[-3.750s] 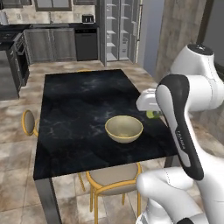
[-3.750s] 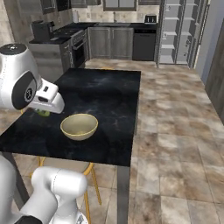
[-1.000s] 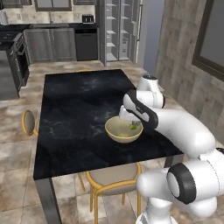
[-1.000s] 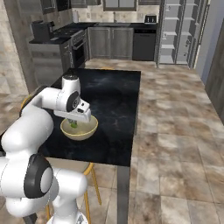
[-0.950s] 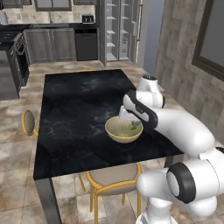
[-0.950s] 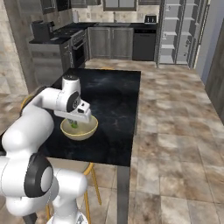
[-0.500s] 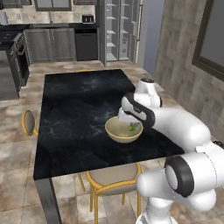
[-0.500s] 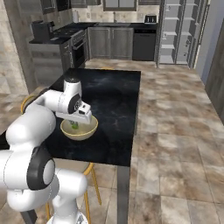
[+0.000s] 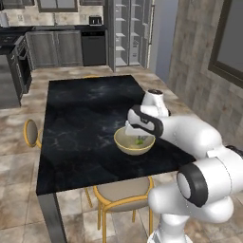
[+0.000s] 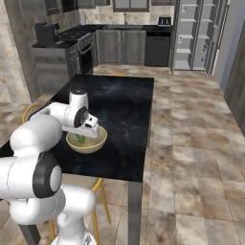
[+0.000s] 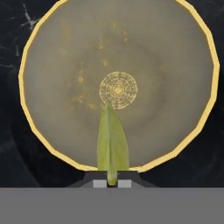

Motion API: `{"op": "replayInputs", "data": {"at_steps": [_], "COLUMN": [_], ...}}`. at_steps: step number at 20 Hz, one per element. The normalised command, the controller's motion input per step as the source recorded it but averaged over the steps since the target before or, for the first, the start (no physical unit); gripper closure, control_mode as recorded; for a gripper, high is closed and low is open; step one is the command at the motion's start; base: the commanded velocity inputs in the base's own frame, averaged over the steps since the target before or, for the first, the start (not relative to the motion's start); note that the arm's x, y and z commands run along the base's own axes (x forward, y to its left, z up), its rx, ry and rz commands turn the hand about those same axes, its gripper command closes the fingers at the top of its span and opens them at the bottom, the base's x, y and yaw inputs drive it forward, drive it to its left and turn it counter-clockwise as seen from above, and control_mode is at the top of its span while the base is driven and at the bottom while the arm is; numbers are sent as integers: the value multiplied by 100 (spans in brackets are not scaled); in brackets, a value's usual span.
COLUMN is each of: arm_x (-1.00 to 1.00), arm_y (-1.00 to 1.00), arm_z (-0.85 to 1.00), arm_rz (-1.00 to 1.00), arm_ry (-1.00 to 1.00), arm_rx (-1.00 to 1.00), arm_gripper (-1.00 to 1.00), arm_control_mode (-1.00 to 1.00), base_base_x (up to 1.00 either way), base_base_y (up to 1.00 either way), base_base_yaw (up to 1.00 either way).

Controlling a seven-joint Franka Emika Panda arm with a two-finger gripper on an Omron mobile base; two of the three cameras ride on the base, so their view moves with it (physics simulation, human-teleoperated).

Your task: There is a bowl on the dining counter. Grab a lemon wedge from the fridge and place it in the bowl. Then get the liquor bottle and glass cup from the cabinet and place them next to the bowl.

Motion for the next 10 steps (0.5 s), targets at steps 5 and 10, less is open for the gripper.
{"op": "replayInputs", "data": {"at_steps": [5, 10], "arm_x": [7, 0], "arm_y": [9, 4], "arm_z": [-19, -17], "arm_rz": [0, 0], "arm_ry": [0, 0], "arm_rx": [0, 0], "arm_gripper": [100, 100], "arm_control_mode": [-100, -100], "base_base_x": [0, 0], "base_base_y": [0, 0], "base_base_yaw": [0, 0]}}
